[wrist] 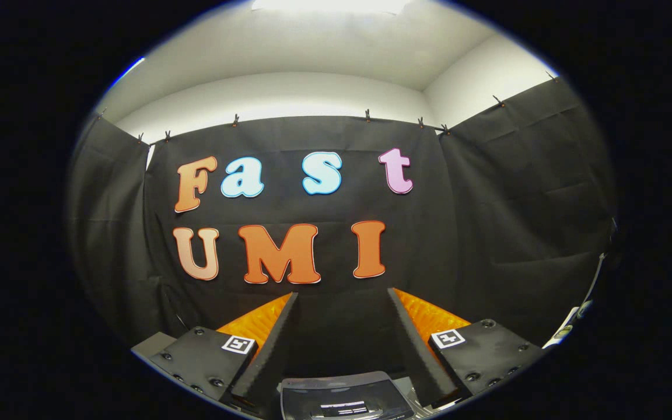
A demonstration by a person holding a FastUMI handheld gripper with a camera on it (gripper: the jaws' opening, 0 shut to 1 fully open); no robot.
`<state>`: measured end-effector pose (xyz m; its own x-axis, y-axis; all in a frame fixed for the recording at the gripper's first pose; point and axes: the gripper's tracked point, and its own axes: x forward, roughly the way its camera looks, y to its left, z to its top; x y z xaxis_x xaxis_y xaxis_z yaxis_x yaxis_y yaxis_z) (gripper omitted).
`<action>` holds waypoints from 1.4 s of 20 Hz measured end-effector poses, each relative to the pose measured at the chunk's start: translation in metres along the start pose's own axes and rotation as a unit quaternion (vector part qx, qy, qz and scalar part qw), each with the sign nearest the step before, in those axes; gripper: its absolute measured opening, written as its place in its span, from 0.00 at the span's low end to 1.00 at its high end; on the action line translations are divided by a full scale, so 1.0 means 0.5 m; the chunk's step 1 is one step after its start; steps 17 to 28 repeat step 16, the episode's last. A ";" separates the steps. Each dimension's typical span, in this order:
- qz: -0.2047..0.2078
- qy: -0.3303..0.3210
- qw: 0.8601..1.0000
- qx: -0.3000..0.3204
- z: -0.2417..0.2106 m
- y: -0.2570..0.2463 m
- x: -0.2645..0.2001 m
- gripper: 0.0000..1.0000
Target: Put the clothes into the washing machine and then close the washing machine lid.
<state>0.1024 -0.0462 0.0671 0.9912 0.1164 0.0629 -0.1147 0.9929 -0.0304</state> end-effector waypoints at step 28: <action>-0.011 0.000 1.000 -0.005 0.014 -0.018 -0.013 0.94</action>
